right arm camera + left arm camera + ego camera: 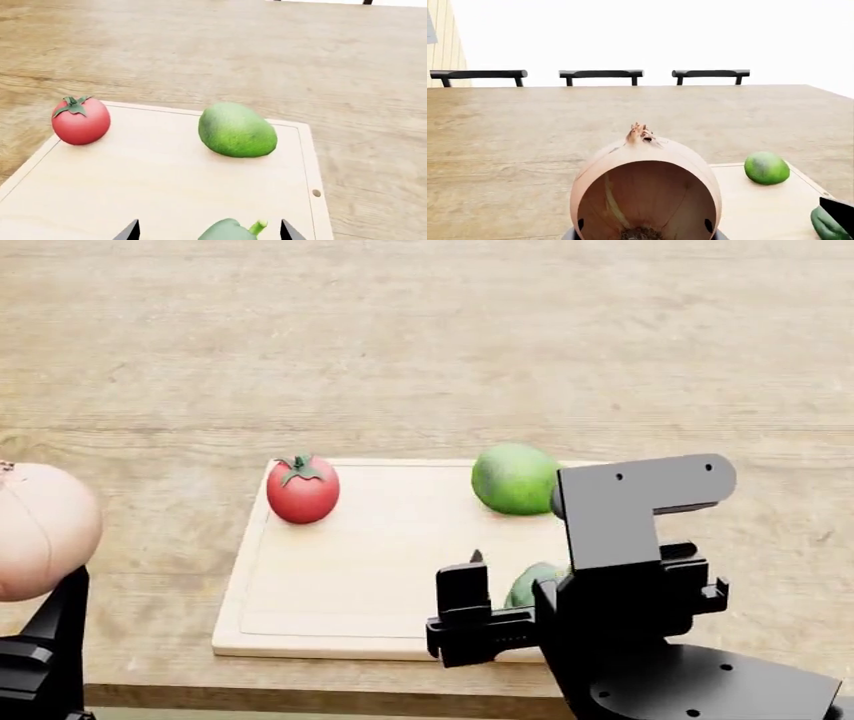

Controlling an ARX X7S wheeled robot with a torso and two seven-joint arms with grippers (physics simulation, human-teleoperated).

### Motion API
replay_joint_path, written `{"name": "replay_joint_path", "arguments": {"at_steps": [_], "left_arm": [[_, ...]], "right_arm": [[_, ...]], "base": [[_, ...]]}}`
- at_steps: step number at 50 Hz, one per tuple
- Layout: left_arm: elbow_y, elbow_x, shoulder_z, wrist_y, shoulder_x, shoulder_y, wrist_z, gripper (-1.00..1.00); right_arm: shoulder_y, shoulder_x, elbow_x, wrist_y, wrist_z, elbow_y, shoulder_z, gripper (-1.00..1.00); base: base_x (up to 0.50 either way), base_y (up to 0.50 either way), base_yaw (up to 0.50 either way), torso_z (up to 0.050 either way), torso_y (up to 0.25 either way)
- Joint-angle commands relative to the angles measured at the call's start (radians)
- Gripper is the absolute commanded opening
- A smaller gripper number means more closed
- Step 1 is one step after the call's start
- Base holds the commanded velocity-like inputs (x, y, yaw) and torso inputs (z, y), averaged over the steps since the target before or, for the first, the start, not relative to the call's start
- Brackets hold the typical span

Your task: Place the avocado, onion, tomato and bell pepper on the cutting board.

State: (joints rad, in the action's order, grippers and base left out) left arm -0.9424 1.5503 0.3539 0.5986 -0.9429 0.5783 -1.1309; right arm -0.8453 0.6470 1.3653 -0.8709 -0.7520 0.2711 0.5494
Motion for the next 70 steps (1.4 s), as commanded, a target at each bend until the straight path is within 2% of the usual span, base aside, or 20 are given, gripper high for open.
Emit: {"name": "replay_joint_path", "arguments": {"at_steps": [1, 8, 21, 30, 39, 49, 53, 62, 70], "left_arm": [[0.000, 0.014, -0.001, -0.019, -0.003, 0.001, -0.008, -1.00], [-0.003, 0.019, -0.002, -0.021, -0.006, 0.000, -0.011, -1.00], [0.011, 0.027, 0.010, -0.004, 0.007, 0.038, -0.005, -1.00], [0.056, 0.019, 0.042, 0.040, 0.041, 0.110, 0.028, -1.00], [0.191, -0.040, 0.120, 0.135, 0.137, 0.262, 0.139, -1.00], [0.216, -0.055, 0.131, 0.142, 0.160, 0.291, 0.177, -1.00], [0.270, -0.102, 0.153, 0.150, 0.192, 0.310, 0.228, -1.00], [0.521, -0.269, 0.240, 0.139, 0.312, 0.365, 0.429, -1.00], [0.693, -0.355, 0.292, 0.114, 0.392, 0.399, 0.537, -1.00]], "right_arm": [[-0.010, 0.008, 0.013, -0.004, -0.015, 0.030, -0.015, 1.00], [-0.056, 0.032, 0.070, -0.006, -0.069, 0.099, -0.064, 1.00], [-0.270, 0.159, 0.292, -0.010, -0.304, 0.326, -0.231, 1.00], [-0.267, 0.232, 0.366, 0.031, -0.374, 0.376, -0.306, 1.00], [-0.208, 0.280, 0.379, 0.068, -0.402, 0.409, -0.357, 1.00], [-0.183, 0.287, 0.382, 0.083, -0.412, 0.423, -0.368, 1.00], [-0.167, 0.288, 0.378, 0.090, -0.415, 0.433, -0.373, 1.00], [-0.146, 0.296, 0.376, 0.098, -0.414, 0.441, -0.382, 1.00], [-0.143, 0.299, 0.376, 0.101, -0.413, 0.443, -0.384, 1.00]], "base": [[0.00, 0.00, 0.00, 0.000, 0.000], [0.00, 0.00, 0.00, 0.000, 0.000], [0.00, 0.00, 0.00, 0.000, 0.000], [0.00, 0.00, 0.00, 0.000, 0.000], [0.00, 0.00, 0.00, 0.000, 0.000], [0.00, 0.00, 0.00, 0.000, 0.000], [0.00, 0.00, 0.00, 0.000, 0.000], [0.00, 0.00, 0.00, 0.001, 0.000], [0.00, 0.00, 0.00, 0.000, 0.000]]}}
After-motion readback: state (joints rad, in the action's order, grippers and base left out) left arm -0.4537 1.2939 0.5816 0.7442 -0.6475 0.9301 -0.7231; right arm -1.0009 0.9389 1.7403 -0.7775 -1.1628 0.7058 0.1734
